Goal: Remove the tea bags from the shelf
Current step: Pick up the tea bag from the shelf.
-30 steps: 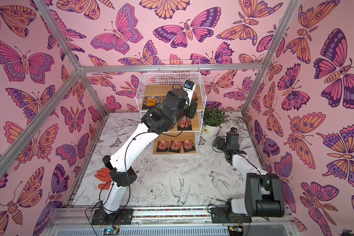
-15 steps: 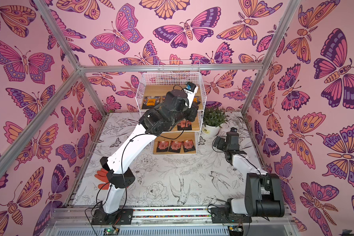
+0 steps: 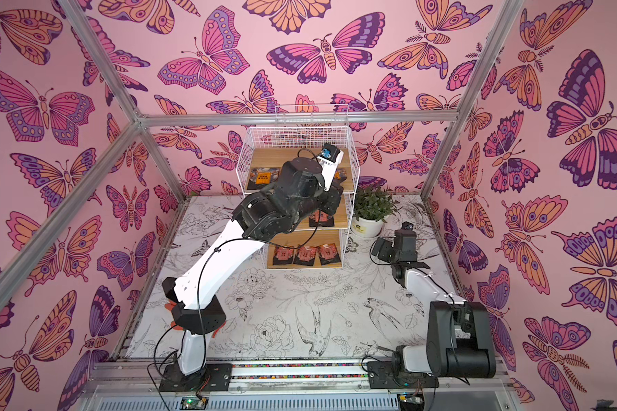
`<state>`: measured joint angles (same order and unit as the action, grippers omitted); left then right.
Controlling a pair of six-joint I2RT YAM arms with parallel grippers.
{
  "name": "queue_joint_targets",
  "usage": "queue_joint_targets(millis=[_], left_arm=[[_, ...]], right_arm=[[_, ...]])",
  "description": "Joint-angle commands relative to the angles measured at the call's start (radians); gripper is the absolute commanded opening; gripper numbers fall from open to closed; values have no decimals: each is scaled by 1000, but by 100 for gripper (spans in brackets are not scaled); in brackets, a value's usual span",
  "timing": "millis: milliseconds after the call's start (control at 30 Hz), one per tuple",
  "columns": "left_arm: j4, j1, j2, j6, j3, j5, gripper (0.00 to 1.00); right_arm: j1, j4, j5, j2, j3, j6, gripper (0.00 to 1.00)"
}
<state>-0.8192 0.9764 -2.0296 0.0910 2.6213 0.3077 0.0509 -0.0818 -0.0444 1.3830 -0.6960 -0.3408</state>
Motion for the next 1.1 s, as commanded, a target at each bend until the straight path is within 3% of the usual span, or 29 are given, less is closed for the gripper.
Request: queue_joint_targets(millis=[0, 467, 733, 900, 1067], left_arm=[[23, 17, 61, -27, -23, 33, 0], [30, 137, 328, -35, -302, 201, 0], [22, 272, 539, 17, -630, 479, 0], [-71, 307, 688, 218, -845, 570, 0], [-198, 305, 834, 475, -1090, 580, 0]], right_arm=[[1, 17, -16, 11, -31, -9, 99], [0, 14, -15, 5, -27, -7, 99], [0, 17, -8, 14, -35, -2, 99], [0, 18, -2, 16, -36, 0, 99], [0, 18, -9, 8, -30, -4, 99]])
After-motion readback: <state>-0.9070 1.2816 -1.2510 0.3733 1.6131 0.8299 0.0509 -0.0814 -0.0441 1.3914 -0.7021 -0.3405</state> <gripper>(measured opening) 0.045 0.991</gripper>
